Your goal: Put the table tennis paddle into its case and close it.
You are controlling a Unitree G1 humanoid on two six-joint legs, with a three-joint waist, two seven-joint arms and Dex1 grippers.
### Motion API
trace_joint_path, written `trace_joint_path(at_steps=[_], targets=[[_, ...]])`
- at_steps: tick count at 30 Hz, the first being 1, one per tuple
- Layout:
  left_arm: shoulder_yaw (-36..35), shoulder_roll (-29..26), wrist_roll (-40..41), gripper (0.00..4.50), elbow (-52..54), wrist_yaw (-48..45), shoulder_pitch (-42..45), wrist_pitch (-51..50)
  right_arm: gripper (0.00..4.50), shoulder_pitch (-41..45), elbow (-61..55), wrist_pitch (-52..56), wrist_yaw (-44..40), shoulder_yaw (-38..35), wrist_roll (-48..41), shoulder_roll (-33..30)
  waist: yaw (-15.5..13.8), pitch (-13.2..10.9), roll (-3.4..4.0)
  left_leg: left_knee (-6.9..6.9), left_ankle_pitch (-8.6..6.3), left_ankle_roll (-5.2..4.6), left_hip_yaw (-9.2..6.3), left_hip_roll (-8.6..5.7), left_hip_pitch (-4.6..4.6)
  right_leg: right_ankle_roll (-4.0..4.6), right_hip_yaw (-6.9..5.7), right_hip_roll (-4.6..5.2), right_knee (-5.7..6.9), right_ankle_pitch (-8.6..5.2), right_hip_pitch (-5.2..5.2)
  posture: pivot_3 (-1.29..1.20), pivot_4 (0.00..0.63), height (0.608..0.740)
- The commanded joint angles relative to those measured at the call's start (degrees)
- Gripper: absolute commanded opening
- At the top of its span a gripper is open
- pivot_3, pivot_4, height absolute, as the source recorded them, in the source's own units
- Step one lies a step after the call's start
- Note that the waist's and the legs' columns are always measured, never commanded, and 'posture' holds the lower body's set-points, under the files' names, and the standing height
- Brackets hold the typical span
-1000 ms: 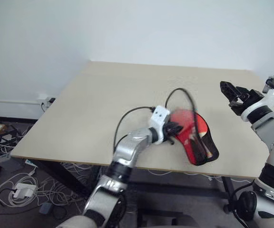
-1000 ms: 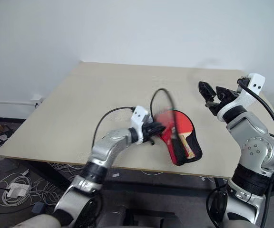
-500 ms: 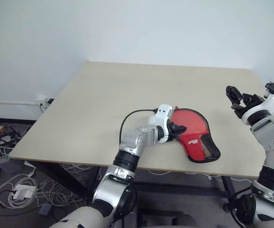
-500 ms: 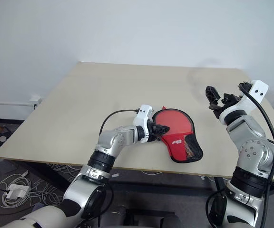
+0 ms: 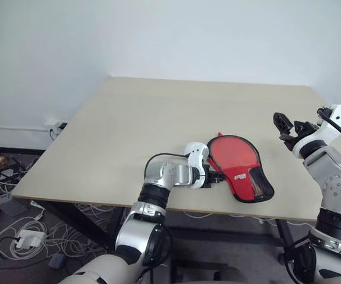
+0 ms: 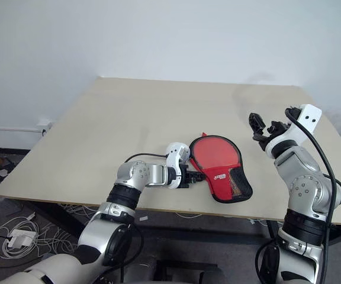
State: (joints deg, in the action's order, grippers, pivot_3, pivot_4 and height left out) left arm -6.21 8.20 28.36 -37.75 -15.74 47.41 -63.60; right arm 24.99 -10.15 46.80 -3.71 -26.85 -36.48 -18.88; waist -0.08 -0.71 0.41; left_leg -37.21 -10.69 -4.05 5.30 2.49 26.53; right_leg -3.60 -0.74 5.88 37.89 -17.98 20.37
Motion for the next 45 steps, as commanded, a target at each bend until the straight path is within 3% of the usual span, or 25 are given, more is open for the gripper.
trace_joint_path(at_steps=[1,6,8,10,15,23,30,33,40,45], targets=[[-2.9,9.4,2.7,1.3,-5.0,1.1,6.8,3.3,4.3,0.2,-1.0,-1.8,0.7,-0.5,0.1,0.0,0.0,0.0,0.0,0.0,0.0,0.0,0.0,0.0,0.0,0.0,0.0,0.0,0.0,0.0,-0.01,0.0,0.0,0.715],[-2.3,10.5,5.4,1.3,-7.7,-2.2,9.6,3.2,4.3,-0.5,-1.2,-2.2,1.2,-0.5,0.4,0.2,0.0,0.0,0.0,0.03,0.0,0.02,0.02,0.0,0.01,0.0,0.01,0.0,0.0,0.0,0.02,0.0,0.0,0.715],[-1.7,10.9,5.8,1.63,-8.2,-3.1,9.7,3.2,4.33,-0.7,-1.3,-2.4,1.5,-0.5,0.6,0.2,0.0,0.0,0.0,0.03,0.0,0.02,0.1,-0.01,0.01,0.0,0.0,0.0,-0.01,0.0,0.02,0.0,0.0,0.715],[-1.7,11.5,5.9,2.09,-9.7,-2.8,9.9,3.7,4.33,-1.0,-1.6,-2.4,1.8,-0.6,0.6,0.2,0.0,0.0,0.0,0.02,0.0,0.02,0.13,-0.03,0.01,0.0,0.0,0.01,-0.01,0.0,0.01,0.0,0.0,0.715],[-3.1,12.1,7.3,3.8,-13.2,-1.9,10.9,3.7,4.33,-2.0,-2.4,-2.5,2.3,-0.1,1.1,0.0,0.0,0.0,-0.01,0.02,0.0,0.02,0.11,-0.02,0.01,0.0,-0.02,0.02,-0.02,0.0,0.0,0.0,0.0,0.715],[-6.3,12.9,9.0,3.8,-21.0,-2.0,13.7,7.2,4.33,-3.3,-3.5,-2.2,3.2,0.8,2.1,-0.8,-0.1,0.0,-0.02,-0.03,-0.01,0.0,0.06,-0.05,0.01,0.0,-0.04,0.04,-0.02,0.0,-0.03,0.0,0.0,0.715],[-4.1,13.8,7.3,3.8,-24.9,-5.7,15.4,7.0,4.33,-4.0,-4.3,-1.8,4.4,0.8,3.0,-0.3,-0.1,0.0,-0.02,-0.03,-0.01,0.0,0.07,-0.07,0.01,0.0,-0.05,0.05,-0.02,0.0,-0.02,0.0,0.0,0.715],[-2.6,14.3,6.2,3.21,-24.7,-6.6,14.6,7.1,4.33,-4.1,-4.4,-2.0,4.9,0.7,3.1,-0.1,-0.1,0.0,-0.02,-0.03,-0.01,0.0,0.07,-0.07,0.01,0.0,-0.05,0.05,-0.02,0.0,-0.02,0.0,0.0,0.715],[-1.8,13.4,5.9,0.8,-24.8,-6.9,14.1,5.7,4.33,-4.1,-3.7,-2.6,5.7,0.2,3.6,-0.1,0.0,0.0,-0.02,-0.02,-0.01,0.0,0.06,-0.06,0.02,0.0,-0.04,0.05,-0.02,0.0,0.01,0.0,0.0,0.715],[-4.6,12.0,7.3,0.8,-26.3,-5.5,14.8,6.2,4.33,-3.8,-2.7,-3.3,6.1,0.1,3.9,0.0,0.0,0.0,-0.02,-0.01,-0.01,0.0,-0.03,-0.05,0.01,0.0,-0.03,0.05,-0.02,0.0,0.01,0.0,0.0,0.715]])
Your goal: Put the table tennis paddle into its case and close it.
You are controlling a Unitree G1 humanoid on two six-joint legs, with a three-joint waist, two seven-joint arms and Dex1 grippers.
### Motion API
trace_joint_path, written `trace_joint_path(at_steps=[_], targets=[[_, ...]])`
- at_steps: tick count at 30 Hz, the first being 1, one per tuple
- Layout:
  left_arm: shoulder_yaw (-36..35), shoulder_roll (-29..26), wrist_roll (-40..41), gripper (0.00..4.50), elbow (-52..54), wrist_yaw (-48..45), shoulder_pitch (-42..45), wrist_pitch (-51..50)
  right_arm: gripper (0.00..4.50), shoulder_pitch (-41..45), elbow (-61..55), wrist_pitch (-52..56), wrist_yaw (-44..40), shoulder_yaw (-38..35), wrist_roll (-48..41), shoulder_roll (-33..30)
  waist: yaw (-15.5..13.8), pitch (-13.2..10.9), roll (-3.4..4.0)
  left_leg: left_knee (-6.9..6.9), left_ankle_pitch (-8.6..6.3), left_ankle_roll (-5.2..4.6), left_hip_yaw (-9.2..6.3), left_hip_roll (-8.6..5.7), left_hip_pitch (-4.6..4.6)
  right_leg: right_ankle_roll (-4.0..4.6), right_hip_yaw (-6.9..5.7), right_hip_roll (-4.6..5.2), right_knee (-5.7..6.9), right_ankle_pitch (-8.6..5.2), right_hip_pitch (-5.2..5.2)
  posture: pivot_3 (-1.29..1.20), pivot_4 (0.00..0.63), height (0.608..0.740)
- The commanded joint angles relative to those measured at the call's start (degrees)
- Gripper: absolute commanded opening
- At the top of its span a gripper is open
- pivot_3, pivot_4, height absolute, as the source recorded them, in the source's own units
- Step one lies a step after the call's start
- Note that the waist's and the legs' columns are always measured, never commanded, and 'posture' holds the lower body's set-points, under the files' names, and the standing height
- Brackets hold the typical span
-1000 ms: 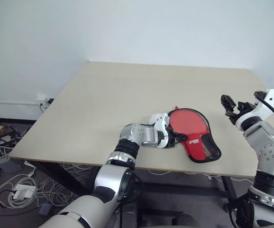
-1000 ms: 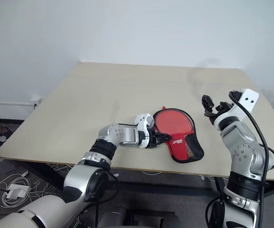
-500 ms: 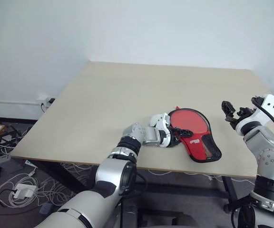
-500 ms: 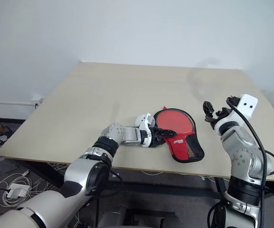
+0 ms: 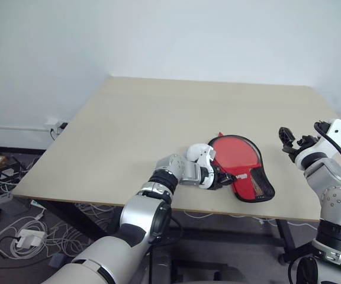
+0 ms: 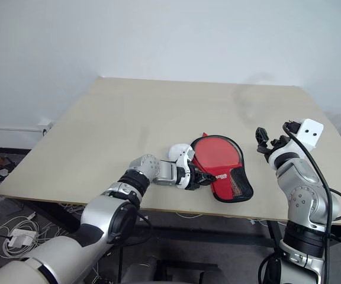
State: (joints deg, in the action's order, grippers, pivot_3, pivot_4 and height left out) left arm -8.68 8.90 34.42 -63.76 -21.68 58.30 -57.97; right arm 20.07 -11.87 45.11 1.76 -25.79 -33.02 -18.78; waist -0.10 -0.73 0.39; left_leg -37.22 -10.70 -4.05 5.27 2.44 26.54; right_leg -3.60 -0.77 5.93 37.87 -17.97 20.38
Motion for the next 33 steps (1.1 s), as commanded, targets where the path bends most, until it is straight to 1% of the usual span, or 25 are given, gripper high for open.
trace_joint_path(at_steps=[1,7,12,16,25,27,31,33], targets=[[-2.6,11.2,1.4,0.8,-0.5,0.6,4.0,0.7,4.33,1.2,-0.8,-1.7,0.6,-0.9,0.5,0.0,0.0,0.0,0.0,0.0,0.0,0.0,-0.01,0.0,0.0,0.0,0.0,0.0,0.0,0.0,0.0,0.0,0.0,0.715],[-4.1,11.3,1.4,0.8,-0.9,0.9,3.9,1.3,4.33,1.7,-0.2,-2.3,0.8,-0.5,1.2,0.0,0.0,0.0,0.0,0.0,0.0,0.0,-0.01,0.01,0.0,0.0,0.0,0.0,0.01,0.0,0.01,0.0,0.0,0.715],[-3.6,11.9,0.4,0.8,-1.1,0.6,3.7,1.6,4.33,1.8,-0.1,-2.4,1.0,-0.7,1.5,0.1,0.0,0.0,0.0,0.0,0.01,0.01,0.0,0.01,0.0,0.0,0.0,-0.01,0.01,0.0,0.0,0.0,0.0,0.715],[-3.7,11.9,0.8,0.03,-0.7,-0.4,3.9,1.1,4.33,1.6,-0.1,-2.5,1.1,-0.8,1.7,0.2,0.0,0.0,0.02,0.0,0.0,0.01,0.01,0.0,-0.03,0.0,0.0,-0.01,0.0,0.0,-0.03,0.0,0.0,0.715],[-4.1,11.7,1.0,0.03,-0.9,-0.2,4.4,0.5,4.33,1.2,-0.8,-2.3,1.1,-0.9,1.4,0.2,0.0,0.0,0.01,0.0,0.0,0.01,0.0,0.01,-0.03,0.0,0.0,0.0,0.01,0.0,-0.02,0.0,0.0,0.715],[-3.6,10.4,0.9,0.03,-0.2,-0.8,4.3,-2.1,4.33,1.2,-1.3,-2.2,1.0,-0.8,1.2,0.2,0.0,0.0,0.01,0.0,0.0,0.01,0.0,0.0,-0.03,0.0,0.0,-0.01,0.01,0.0,-0.02,0.0,0.0,0.715],[-0.8,6.0,1.1,0.03,5.1,-4.6,2.1,-11.2,4.33,1.2,-2.3,-1.6,0.6,-0.4,0.7,0.1,0.0,0.0,0.01,0.01,0.0,0.0,0.01,0.0,0.02,0.0,0.0,-0.01,0.0,0.0,0.02,0.0,0.0,0.715],[2.9,1.9,0.7,0.03,9.9,-6.7,-0.8,-18.0,4.33,1.1,-2.5,-1.5,0.6,-0.4,0.6,0.0,0.0,0.0,0.02,0.03,0.01,0.01,0.01,-0.01,0.02,-0.01,0.01,0.0,0.0,0.0,0.03,0.0,0.0,0.715]])
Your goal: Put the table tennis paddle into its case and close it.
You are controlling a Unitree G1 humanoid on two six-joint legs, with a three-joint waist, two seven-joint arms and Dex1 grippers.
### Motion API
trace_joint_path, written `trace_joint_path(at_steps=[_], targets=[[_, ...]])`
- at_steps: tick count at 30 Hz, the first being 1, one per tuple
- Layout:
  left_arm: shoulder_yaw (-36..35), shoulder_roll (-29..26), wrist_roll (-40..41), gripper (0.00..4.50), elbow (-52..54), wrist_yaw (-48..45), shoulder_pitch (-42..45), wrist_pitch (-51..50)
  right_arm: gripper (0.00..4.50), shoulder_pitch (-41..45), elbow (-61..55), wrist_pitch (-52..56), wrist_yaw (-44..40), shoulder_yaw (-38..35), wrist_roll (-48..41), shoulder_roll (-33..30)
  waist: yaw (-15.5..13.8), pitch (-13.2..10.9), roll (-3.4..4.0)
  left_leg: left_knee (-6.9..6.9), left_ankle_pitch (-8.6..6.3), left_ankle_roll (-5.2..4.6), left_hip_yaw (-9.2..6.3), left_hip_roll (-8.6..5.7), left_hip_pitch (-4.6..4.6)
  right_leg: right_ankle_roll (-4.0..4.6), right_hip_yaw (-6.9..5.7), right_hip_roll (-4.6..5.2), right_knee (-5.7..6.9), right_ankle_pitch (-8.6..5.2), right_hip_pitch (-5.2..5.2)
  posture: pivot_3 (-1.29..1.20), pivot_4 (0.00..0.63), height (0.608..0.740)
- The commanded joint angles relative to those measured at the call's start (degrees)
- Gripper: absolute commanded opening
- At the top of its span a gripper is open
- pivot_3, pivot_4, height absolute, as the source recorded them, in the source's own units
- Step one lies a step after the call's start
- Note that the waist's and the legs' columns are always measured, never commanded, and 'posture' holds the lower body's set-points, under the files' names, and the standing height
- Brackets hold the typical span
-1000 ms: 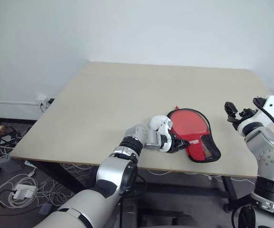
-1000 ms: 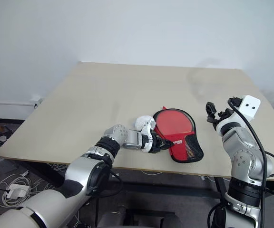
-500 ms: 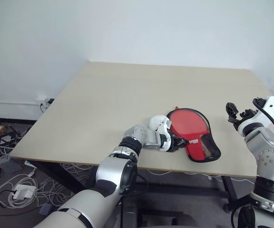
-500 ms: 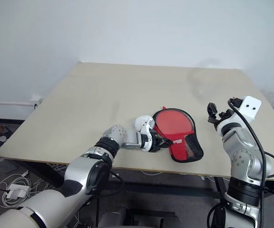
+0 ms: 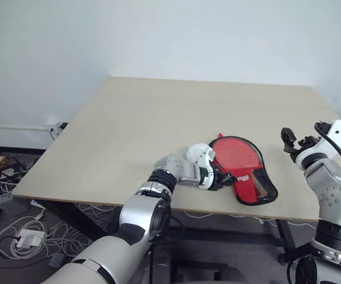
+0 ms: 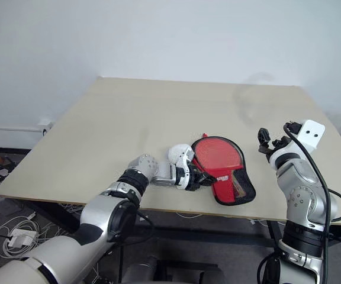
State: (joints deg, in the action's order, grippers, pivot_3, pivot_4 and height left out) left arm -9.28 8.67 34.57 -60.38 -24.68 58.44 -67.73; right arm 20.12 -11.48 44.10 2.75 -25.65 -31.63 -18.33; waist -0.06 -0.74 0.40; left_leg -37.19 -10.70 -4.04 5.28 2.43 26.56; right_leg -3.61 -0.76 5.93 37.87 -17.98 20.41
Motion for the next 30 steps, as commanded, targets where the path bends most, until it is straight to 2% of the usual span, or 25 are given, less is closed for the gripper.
trace_joint_path(at_steps=[1,10,17,20,24,27,30], targets=[[4.9,0.1,0.5,0.03,8.6,-4.5,-2.3,-11.5,4.33,1.0,-2.9,-0.5,-0.5,-0.5,-0.8,-0.4,0.0,0.0,0.02,0.01,0.0,0.0,0.0,0.0,0.0,0.0,0.0,0.0,0.0,0.0,0.0,0.0,0.0,0.715],[8.9,-8.8,1.4,0.03,25.2,-7.1,-12.0,-23.6,4.33,2.2,-1.4,-0.3,-1.4,0.4,-0.5,-1.1,1.2,0.0,0.04,0.14,0.07,0.12,-0.01,0.09,-0.06,0.0,0.04,-0.05,0.05,0.0,-0.03,0.0,0.0,0.715],[5.9,-11.1,1.2,0.03,29.0,-6.3,-14.0,-24.8,4.33,2.5,-0.6,-0.5,-2.3,1.0,0.0,-1.4,1.5,0.0,0.04,0.23,0.13,0.21,-0.02,0.11,-0.08,0.0,0.05,-0.07,0.05,0.0,-0.02,0.0,0.0,0.715],[7.8,-12.1,2.1,0.03,35.8,-6.8,-16.1,-24.8,4.33,2.7,-0.2,-0.7,-2.5,1.5,0.4,-1.5,1.5,0.0,0.04,0.23,0.13,0.21,-0.01,0.11,-0.08,0.0,0.06,-0.07,0.05,0.0,-0.02,0.0,0.0,0.715],[6.6,-11.6,1.3,0.03,41.0,-5.0,-18.2,-24.7,4.33,3.2,0.4,-1.1,-2.6,1.8,0.8,-1.6,1.4,0.0,0.05,0.24,0.14,0.22,0.0,0.11,-0.07,0.01,0.06,-0.05,0.05,0.0,-0.03,0.0,0.0,0.715],[5.1,-11.3,0.8,0.73,41.3,-4.1,-18.5,-24.4,4.33,3.4,0.6,-1.3,-2.7,1.9,1.0,-1.5,1.3,0.0,0.04,0.23,0.14,0.22,-0.01,0.08,-0.07,0.01,0.05,-0.04,0.04,0.0,-0.03,0.0,0.0,0.715],[5.4,-12.4,3.1,1.7,39.4,-4.3,-18.1,-24.7,4.33,3.6,1.0,-1.3,-2.9,2.2,1.2,-1.4,1.3,0.0,0.04,0.23,0.14,0.21,0.0,0.08,-0.07,0.01,0.05,-0.04,0.04,0.0,-0.03,0.0,0.0,0.715]])
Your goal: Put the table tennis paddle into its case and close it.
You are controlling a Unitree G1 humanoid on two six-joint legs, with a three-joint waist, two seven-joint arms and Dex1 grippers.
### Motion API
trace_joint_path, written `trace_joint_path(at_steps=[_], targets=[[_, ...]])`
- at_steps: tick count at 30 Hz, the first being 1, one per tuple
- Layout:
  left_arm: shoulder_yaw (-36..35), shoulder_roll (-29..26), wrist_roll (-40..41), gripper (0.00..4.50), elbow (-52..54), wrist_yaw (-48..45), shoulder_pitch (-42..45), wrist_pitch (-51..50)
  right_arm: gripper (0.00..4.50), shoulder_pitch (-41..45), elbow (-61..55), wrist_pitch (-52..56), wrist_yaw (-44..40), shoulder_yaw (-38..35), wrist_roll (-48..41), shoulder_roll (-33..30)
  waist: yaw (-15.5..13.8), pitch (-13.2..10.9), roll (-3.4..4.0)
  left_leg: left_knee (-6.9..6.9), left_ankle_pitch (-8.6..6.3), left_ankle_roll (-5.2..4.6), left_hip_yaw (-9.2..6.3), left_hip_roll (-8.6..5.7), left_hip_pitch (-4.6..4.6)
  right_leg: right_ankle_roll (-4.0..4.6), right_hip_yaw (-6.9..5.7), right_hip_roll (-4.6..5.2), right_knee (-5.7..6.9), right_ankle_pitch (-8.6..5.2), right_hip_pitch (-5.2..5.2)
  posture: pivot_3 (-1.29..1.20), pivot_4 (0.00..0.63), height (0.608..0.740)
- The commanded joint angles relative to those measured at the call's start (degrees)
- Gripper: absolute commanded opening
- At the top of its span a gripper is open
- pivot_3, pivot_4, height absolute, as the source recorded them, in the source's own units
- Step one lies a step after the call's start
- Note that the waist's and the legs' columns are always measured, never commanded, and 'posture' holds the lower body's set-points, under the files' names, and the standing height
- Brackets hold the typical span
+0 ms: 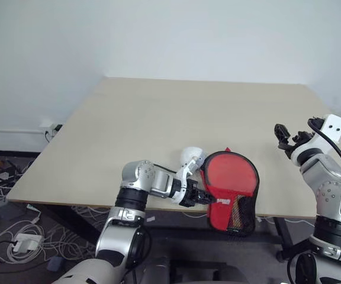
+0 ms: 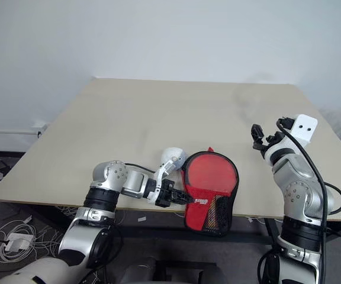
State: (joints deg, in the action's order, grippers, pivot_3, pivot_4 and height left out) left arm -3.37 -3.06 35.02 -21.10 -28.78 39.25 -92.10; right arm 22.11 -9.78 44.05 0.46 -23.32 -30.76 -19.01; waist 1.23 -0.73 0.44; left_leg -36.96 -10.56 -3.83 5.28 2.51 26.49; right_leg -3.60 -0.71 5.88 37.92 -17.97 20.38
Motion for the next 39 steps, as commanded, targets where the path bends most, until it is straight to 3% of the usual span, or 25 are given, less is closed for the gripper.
trace_joint_path(at_steps=[1,10,15,22,28,37,39], targets=[[0.0,-1.3,3.7,2.07,0.4,-0.7,1.0,-0.4,4.33,1.6,-0.7,-1.1,-0.7,-0.1,0.3,-0.8,0.0,0.0,0.0,0.0,0.0,0.0,0.0,0.0,0.0,0.0,0.0,0.0,0.0,0.0,0.0,0.0,0.0,0.715],[3.6,-10.6,7.2,2.07,7.9,-5.1,0.0,1.4,4.33,0.8,-1.4,1.0,-5.0,2.7,-0.8,-1.2,0.1,0.0,0.0,0.0,0.0,0.01,0.02,0.01,0.0,0.0,0.0,-0.01,0.01,0.0,0.01,0.0,0.0,0.715],[10.2,-19.0,6.4,2.07,18.1,-14.6,-2.9,12.9,4.33,-1.7,-2.8,5.0,-10.2,9.3,-0.9,-2.0,0.1,0.0,0.01,0.02,-0.02,0.06,0.18,0.02,-0.01,0.0,-0.03,-0.01,0.0,0.0,0.02,0.0,0.0,0.715],[8.8,-19.4,2.1,2.07,12.8,-16.0,0.8,25.3,4.33,-4.2,-1.9,7.4,-12.1,16.4,0.0,0.6,-0.1,0.0,-0.02,-0.01,-0.11,0.23,0.21,-0.03,0.01,0.01,-0.14,0.02,-0.03,0.01,0.03,0.0,0.0,0.715],[9.7,-19.2,-1.9,4.03,7.1,-16.6,4.1,30.9,4.33,-4.8,-0.1,7.3,-12.2,18.3,0.9,3.3,-0.1,0.0,-0.05,-0.01,0.0,0.04,0.2,-0.02,0.01,0.01,-0.15,-0.01,-0.03,0.0,0.03,0.0,0.0,0.715],[10.7,-18.8,-7.1,4.03,0.7,-18.3,7.8,37.0,4.33,-5.6,4.0,4.6,-13.3,23.0,6.0,4.3,-0.1,0.0,-0.08,-0.01,0.0,0.04,0.2,-0.02,0.01,0.0,-0.17,-0.01,-0.03,0.0,0.04,0.0,0.0,0.715],[11.3,-18.8,-8.5,4.07,0.2,-18.8,8.2,38.6,3.93,-5.8,4.9,3.1,-13.5,24.7,8.1,4.1,-0.1,0.0,-0.08,-0.01,0.0,0.04,0.2,-0.01,0.0,0.0,-0.17,-0.02,-0.03,0.0,0.04,0.0,0.0,0.715]])
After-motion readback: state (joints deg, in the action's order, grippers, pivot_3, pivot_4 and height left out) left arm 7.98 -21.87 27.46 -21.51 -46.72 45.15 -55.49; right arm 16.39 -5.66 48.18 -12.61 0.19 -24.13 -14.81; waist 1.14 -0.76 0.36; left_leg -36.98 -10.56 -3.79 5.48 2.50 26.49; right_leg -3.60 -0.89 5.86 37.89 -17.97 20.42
